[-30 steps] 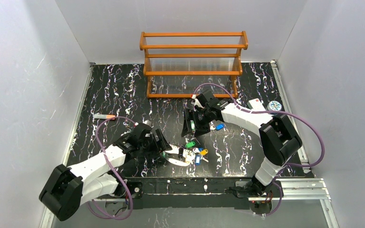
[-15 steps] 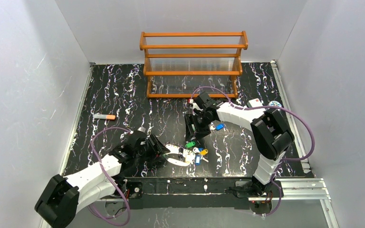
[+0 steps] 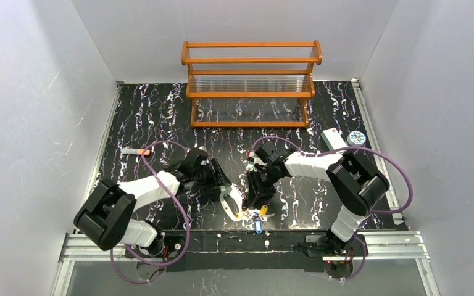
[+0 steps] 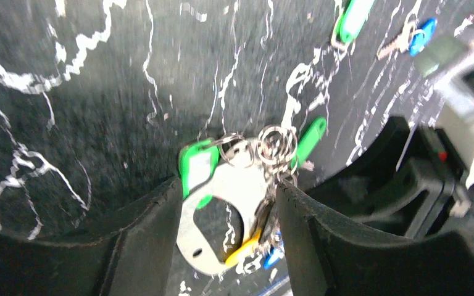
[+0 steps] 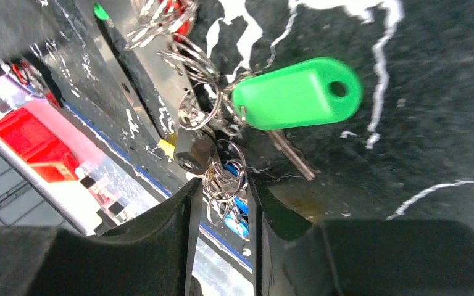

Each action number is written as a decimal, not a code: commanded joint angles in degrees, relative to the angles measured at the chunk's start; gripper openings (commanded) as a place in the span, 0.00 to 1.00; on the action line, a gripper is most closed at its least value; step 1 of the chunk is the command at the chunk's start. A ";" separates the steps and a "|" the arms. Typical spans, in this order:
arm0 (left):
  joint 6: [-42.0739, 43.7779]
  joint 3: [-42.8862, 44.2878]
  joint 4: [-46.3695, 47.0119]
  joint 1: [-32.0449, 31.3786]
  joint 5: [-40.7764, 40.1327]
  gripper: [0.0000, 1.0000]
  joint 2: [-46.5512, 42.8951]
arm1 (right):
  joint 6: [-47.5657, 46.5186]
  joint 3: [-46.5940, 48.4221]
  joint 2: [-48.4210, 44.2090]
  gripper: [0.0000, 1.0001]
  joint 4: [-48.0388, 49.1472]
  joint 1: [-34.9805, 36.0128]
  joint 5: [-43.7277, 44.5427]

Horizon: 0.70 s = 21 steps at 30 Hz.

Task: Put the keys on the keyring
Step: Adjust the keyring at the center of the board.

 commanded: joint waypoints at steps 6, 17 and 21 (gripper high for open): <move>14.90 9.20 -16.29 0.62 -8.73 0.58 -1.52 | 2.19 2.48 -6.92 0.48 0.03 1.06 7.05; 1.74 -5.67 -7.07 0.59 0.77 0.57 -11.62 | 2.21 -1.83 -7.06 0.46 0.40 0.82 8.25; -3.63 -11.38 2.36 0.53 2.20 0.53 -12.42 | 2.22 -2.49 -5.52 0.40 2.93 1.80 4.48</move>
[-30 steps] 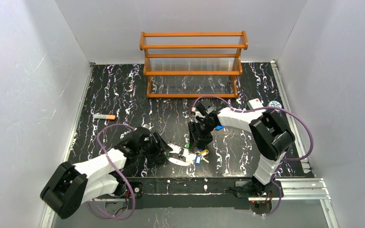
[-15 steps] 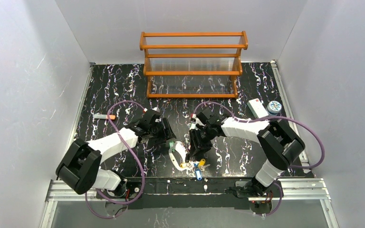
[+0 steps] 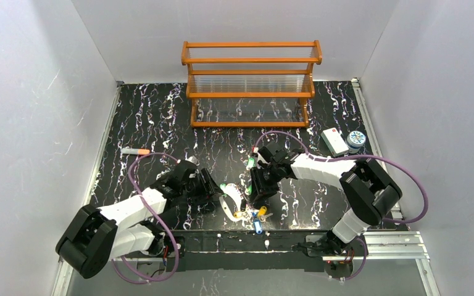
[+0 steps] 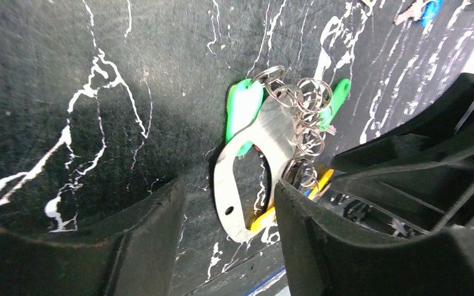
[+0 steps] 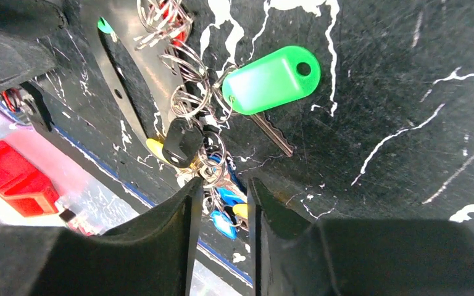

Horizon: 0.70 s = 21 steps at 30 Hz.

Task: Put the keys on the keyring
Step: Adjust the keyring at the center of the board.

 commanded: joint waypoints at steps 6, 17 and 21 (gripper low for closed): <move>-7.75 -2.09 13.27 0.11 3.03 0.48 5.68 | 3.13 0.72 5.73 0.33 8.84 4.59 -8.58; 6.03 13.05 -4.41 1.33 -2.69 0.49 8.69 | 3.98 6.11 3.35 0.38 7.86 5.98 -2.32; 11.21 15.37 -11.38 1.56 -8.07 0.50 5.06 | 2.75 4.49 -2.62 0.41 6.32 3.95 1.87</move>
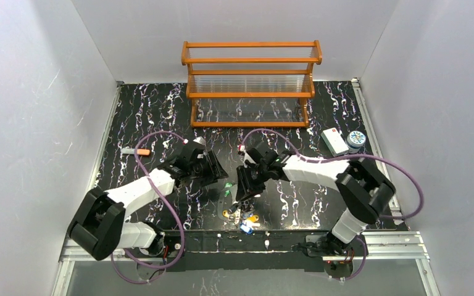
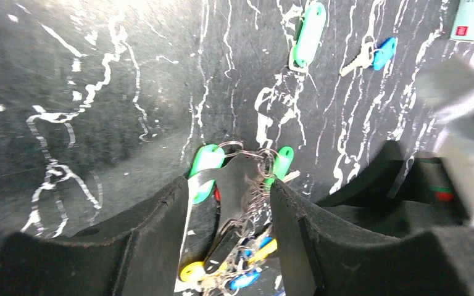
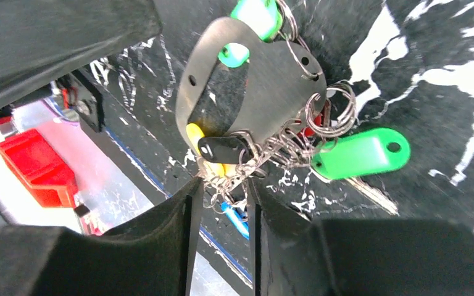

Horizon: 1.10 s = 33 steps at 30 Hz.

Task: Put the keys on the keyring
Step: Adjust the keyring at the center of the board.

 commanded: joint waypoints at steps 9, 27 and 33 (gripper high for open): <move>7.91 -0.70 -7.90 0.97 -7.55 0.51 -11.54 | -2.81 -4.40 -12.38 0.56 0.41 -12.01 1.34; -12.69 -18.32 27.39 0.97 8.22 0.47 -6.73 | -2.34 -8.53 -6.74 0.53 6.32 -7.56 -3.30; -11.97 -17.76 27.34 0.97 8.93 0.47 -6.35 | 0.99 -9.74 -3.51 0.52 11.61 -4.78 -3.59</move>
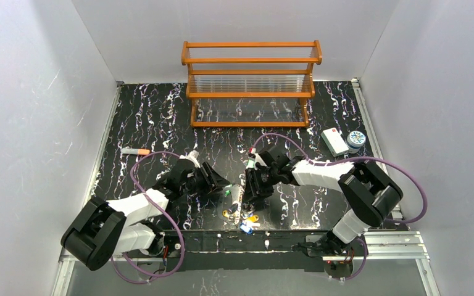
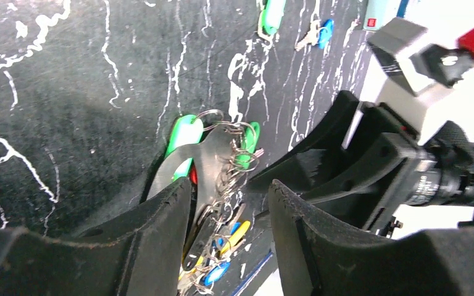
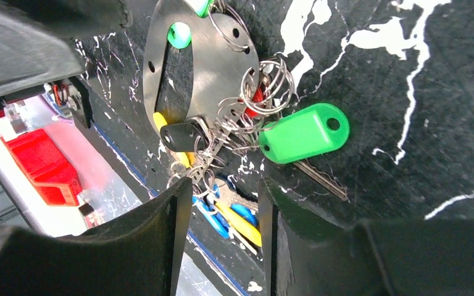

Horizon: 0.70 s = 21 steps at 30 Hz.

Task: Put the keys on the keyring
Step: Adjust the keyring at the center of the board.

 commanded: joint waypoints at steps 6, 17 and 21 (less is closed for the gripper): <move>-0.82 0.48 2.94 0.32 2.06 0.48 -0.81 | 3.47 -0.18 4.85 0.55 7.37 1.35 1.58; 3.26 2.46 -3.26 0.32 -0.03 0.49 -4.97 | 3.25 3.80 6.57 0.48 12.69 1.94 -3.82; 6.92 4.80 -9.84 0.32 -2.36 0.49 -7.10 | 1.85 4.69 4.18 0.37 11.40 1.92 -3.18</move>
